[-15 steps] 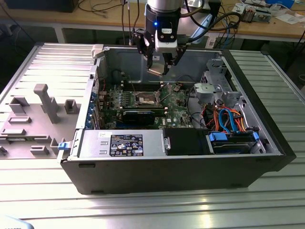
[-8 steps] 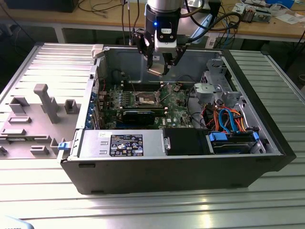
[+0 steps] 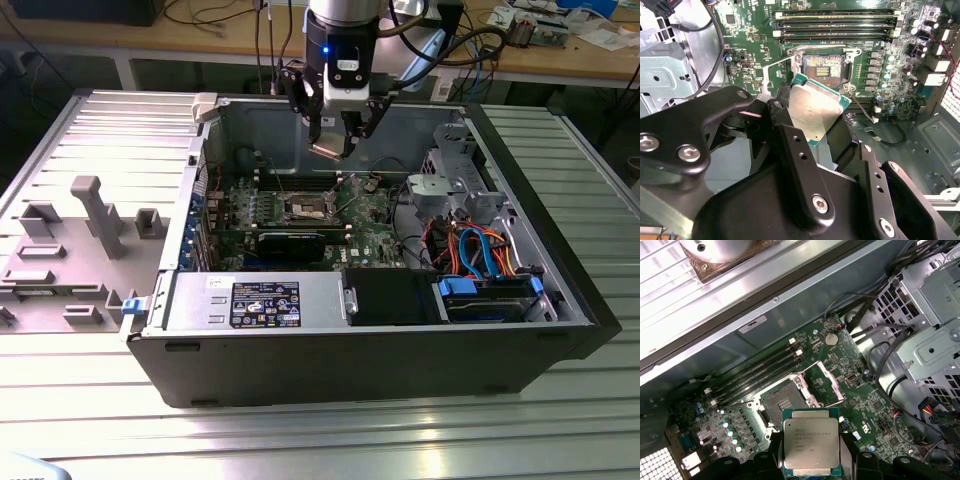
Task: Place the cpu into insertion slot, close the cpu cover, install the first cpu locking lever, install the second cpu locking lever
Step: 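Place the cpu into insertion slot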
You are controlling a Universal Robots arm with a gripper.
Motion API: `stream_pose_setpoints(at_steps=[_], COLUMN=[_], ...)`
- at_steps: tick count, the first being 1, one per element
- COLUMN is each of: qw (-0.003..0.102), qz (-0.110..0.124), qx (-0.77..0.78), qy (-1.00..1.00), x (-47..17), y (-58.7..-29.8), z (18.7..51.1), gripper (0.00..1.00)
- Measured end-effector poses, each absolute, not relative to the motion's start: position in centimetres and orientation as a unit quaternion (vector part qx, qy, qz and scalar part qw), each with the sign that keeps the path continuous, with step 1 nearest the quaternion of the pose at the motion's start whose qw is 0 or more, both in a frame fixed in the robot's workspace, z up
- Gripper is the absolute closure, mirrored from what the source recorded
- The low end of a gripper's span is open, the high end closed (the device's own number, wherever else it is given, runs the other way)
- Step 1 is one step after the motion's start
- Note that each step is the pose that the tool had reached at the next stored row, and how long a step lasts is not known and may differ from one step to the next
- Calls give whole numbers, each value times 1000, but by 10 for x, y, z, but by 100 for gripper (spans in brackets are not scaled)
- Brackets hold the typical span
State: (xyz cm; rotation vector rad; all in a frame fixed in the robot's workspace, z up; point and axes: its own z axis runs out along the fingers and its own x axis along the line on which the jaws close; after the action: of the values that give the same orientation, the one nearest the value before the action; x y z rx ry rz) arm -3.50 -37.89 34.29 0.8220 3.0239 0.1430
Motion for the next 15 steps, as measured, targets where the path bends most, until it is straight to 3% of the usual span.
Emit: stream_pose_setpoints(at_steps=[15], qw=[3], qz=[46], qx=[281], qy=[959], x=[-35], y=[-379], z=[342], gripper=[46])
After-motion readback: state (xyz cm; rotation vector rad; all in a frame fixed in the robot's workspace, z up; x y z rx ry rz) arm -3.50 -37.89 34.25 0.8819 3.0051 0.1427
